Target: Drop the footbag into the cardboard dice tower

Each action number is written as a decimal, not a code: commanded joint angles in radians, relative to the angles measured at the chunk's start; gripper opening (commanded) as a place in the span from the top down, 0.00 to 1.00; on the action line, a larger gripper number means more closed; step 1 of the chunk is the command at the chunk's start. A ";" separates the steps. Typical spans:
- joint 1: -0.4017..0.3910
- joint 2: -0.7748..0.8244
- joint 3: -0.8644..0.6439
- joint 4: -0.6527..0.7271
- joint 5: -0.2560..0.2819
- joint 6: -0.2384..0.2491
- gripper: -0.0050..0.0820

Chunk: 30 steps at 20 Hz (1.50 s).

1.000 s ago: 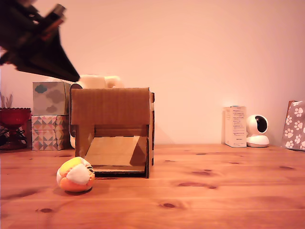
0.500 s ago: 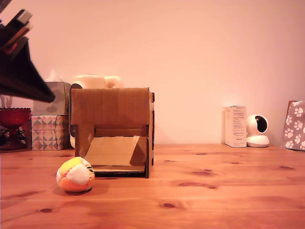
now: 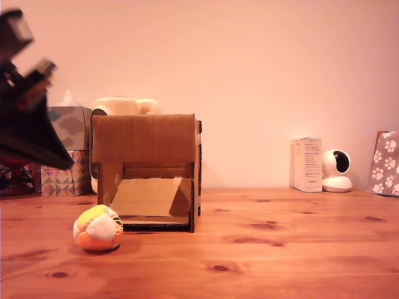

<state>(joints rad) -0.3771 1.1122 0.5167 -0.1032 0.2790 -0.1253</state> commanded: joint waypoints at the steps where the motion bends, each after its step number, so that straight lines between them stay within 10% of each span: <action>1: 0.002 0.030 -0.015 0.039 0.000 0.002 0.95; 2: 0.002 0.047 -0.015 0.061 0.002 0.002 0.87; 5: 0.002 0.095 -0.015 0.132 0.000 0.002 0.17; 7: 0.002 0.131 -0.015 0.174 0.000 0.002 0.04; 25: 0.002 0.528 -0.014 0.516 0.000 0.001 0.08; 30: 0.002 0.544 -0.013 0.514 0.006 -0.003 0.70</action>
<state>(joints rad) -0.3771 1.6409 0.5167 0.4057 0.2848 -0.1253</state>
